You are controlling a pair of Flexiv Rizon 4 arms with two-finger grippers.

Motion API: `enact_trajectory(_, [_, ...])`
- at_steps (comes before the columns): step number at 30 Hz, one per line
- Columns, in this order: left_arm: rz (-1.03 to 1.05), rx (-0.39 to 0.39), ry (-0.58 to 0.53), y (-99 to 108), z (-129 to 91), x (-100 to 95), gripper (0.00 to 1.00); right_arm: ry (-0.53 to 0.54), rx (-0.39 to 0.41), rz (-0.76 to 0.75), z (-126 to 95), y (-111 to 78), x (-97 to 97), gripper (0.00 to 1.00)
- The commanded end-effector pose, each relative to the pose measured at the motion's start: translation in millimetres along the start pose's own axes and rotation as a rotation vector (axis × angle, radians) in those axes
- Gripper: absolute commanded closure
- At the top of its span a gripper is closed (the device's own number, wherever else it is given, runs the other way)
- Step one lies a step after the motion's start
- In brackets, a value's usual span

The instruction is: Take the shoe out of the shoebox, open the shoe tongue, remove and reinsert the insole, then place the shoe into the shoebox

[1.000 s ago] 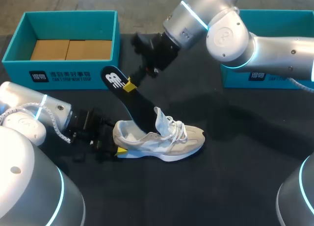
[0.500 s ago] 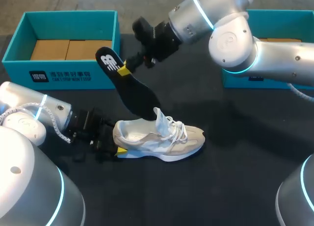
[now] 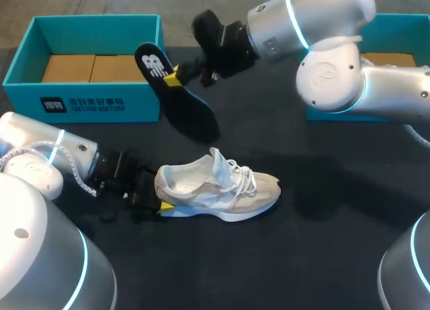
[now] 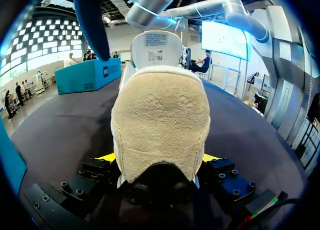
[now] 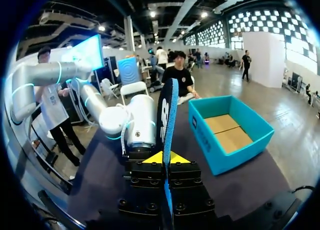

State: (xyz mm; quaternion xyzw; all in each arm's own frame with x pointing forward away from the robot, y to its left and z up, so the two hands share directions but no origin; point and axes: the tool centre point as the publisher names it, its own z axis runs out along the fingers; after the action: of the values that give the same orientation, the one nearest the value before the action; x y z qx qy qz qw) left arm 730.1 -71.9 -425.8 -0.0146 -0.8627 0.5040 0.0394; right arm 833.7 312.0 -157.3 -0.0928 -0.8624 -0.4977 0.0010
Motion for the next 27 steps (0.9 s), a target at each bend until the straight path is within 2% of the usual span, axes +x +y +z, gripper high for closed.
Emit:
enact_trajectory(1, [0.0, -0.002, 0.0, 2, 2, -1.2, 1.0, -0.039, -0.005, -0.002, -22, 6.3, 2.7, 1.0])
enact_trajectory(4, [0.0, -0.002, 0.0, 2, 2, -1.2, 1.0, -0.064, -0.013, -0.01, -33, 11.0, 1.0, 1.0])
enact_trajectory(27, [0.0, -0.002, 0.0, 2, 2, -1.2, 1.0, -0.064, -0.013, -0.01, -33, 11.0, 1.0, 1.0])
